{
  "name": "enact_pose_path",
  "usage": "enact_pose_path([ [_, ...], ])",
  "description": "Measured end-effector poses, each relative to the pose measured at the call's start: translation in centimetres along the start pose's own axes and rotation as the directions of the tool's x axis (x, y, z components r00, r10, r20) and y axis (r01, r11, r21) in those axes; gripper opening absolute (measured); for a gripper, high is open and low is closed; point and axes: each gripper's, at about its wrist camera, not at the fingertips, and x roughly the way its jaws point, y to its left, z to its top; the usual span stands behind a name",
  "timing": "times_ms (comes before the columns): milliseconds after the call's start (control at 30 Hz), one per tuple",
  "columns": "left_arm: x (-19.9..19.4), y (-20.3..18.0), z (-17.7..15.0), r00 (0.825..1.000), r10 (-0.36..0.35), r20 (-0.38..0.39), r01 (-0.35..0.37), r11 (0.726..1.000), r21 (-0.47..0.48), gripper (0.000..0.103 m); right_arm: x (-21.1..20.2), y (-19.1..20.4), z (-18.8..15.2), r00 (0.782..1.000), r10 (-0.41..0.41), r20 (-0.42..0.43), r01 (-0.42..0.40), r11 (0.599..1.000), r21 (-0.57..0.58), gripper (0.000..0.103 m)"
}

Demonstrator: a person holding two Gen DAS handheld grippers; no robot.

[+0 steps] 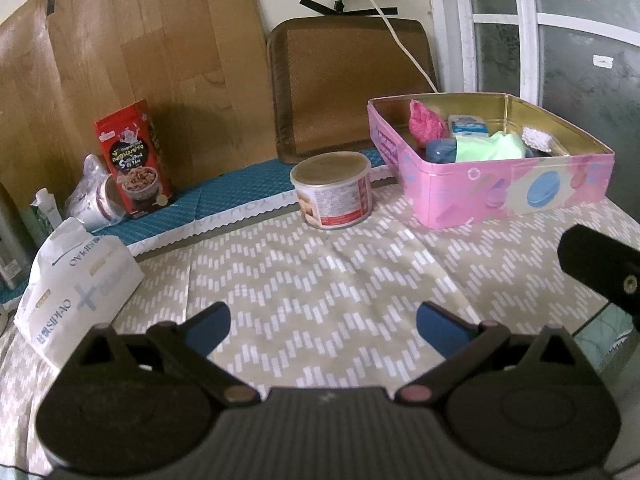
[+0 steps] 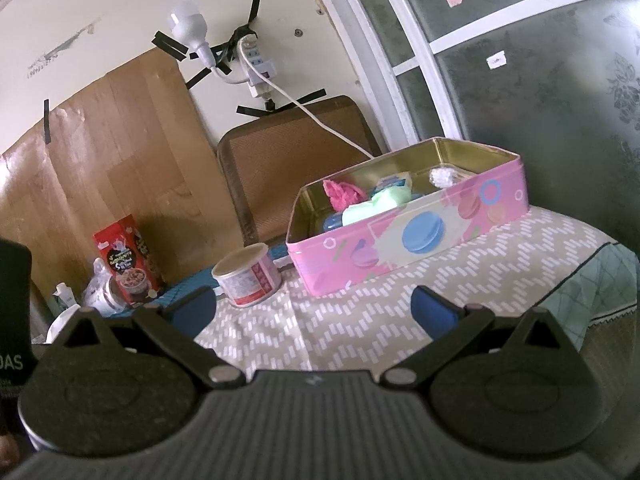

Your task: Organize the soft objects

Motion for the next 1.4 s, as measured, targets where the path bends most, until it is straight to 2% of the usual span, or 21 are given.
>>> enact_pose_path([
  [1400,-1.1,-0.6,-0.3,0.999,-0.034,0.013,0.034,0.999,0.025,0.103,-0.6,0.0,0.0,1.0,-0.003,0.02,0.003,1.0,0.002,0.103],
])
